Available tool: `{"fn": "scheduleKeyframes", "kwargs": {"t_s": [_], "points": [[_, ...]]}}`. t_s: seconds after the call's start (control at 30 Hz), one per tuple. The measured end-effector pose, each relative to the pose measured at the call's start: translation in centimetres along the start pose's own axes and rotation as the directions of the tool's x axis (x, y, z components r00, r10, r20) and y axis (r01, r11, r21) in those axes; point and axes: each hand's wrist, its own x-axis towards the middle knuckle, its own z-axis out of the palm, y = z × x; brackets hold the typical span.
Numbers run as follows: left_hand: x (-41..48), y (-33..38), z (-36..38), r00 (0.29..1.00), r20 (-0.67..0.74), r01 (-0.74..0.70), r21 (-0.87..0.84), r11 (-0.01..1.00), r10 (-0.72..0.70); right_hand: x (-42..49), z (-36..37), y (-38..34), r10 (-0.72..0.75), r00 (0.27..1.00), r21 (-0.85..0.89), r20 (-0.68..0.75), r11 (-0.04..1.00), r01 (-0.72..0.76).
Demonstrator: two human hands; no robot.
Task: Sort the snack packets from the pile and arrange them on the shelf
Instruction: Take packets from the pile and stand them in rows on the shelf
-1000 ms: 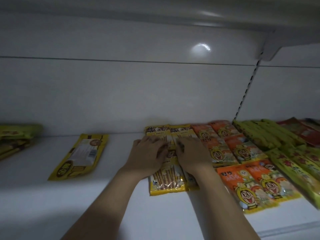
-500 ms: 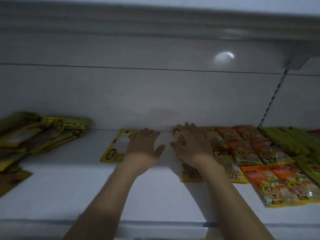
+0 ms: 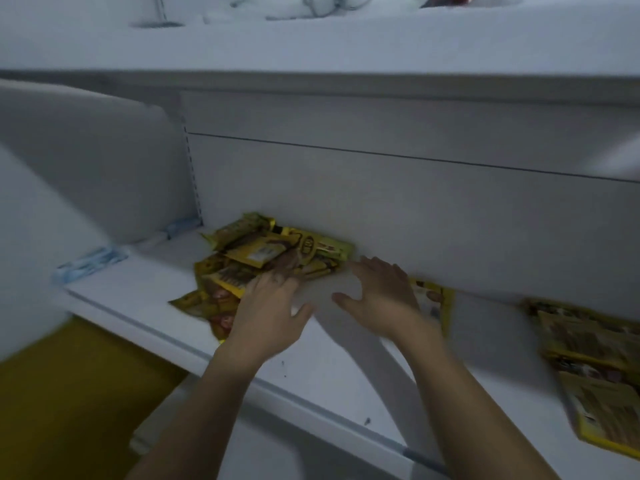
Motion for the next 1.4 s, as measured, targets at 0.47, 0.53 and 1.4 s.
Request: {"fn": "scheduleKeyframes", "kwargs": {"t_s": [0.47, 0.53, 1.4], "points": [[2.5, -13.0, 0.4, 0.993, 0.107, 0.038, 0.087, 0.995, -0.047, 9.9, 8.8, -8.1, 0.251, 0.961, 0.067, -0.117, 0.967, -0.245], [3.0, -13.5, 0.4, 0.99, 0.136, 0.019, 0.101, 0.995, -0.033, 10.4, 9.0, -7.1, 0.301, 0.949, 0.026, -0.092, 0.954, -0.3], [4.3, -13.8, -0.3, 0.992, -0.091, -0.103, -0.122, 0.987, 0.092, 11.7, 10.5, -7.0, 0.198, 0.942, 0.032, -0.27, 0.98, -0.197]]}}
